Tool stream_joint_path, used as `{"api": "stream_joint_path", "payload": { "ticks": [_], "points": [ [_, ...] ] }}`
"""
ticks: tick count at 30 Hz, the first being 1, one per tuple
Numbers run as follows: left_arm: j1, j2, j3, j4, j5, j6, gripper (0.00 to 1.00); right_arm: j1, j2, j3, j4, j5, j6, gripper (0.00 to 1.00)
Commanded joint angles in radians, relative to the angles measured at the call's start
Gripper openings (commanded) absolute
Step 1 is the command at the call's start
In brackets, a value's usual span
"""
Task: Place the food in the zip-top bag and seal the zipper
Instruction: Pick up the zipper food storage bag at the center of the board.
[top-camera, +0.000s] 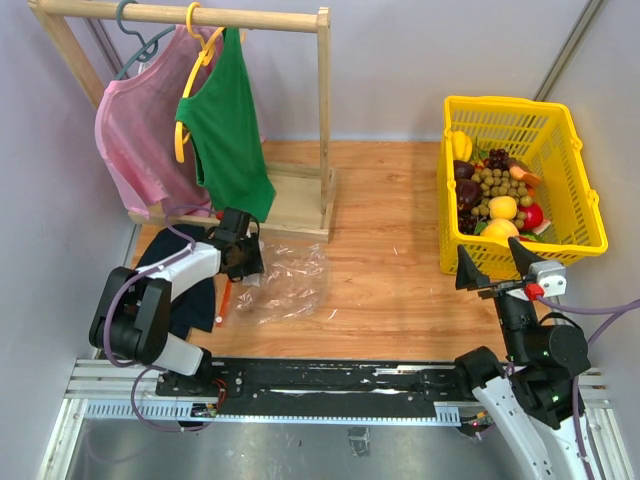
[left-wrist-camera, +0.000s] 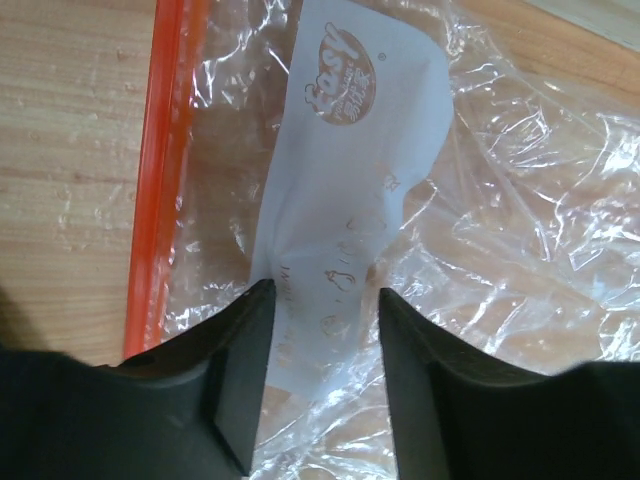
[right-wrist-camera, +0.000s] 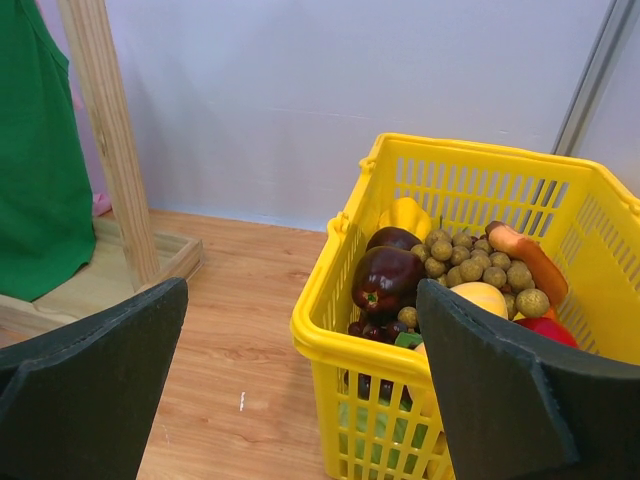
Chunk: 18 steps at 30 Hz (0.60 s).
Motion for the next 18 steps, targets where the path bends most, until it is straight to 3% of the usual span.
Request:
{"api": "stream_joint_path", "payload": {
  "ticks": [1, 15, 18],
  "points": [
    [-0.003, 0.028, 0.003, 0.024, 0.011, 0.009, 0.46, 0.02, 0.0, -0.003, 0.008, -0.006, 0.002, 0.98],
    [-0.049, -0.031, -0.015, 0.069, 0.038, -0.009, 0.02, 0.025, 0.09, 0.044, -0.021, -0.077, 0.062, 0.98],
    [-0.061, -0.075, -0.012, 0.072, 0.045, -0.018, 0.0, 0.025, 0.122, 0.071, -0.04, -0.091, 0.09, 0.98]
  ]
}}
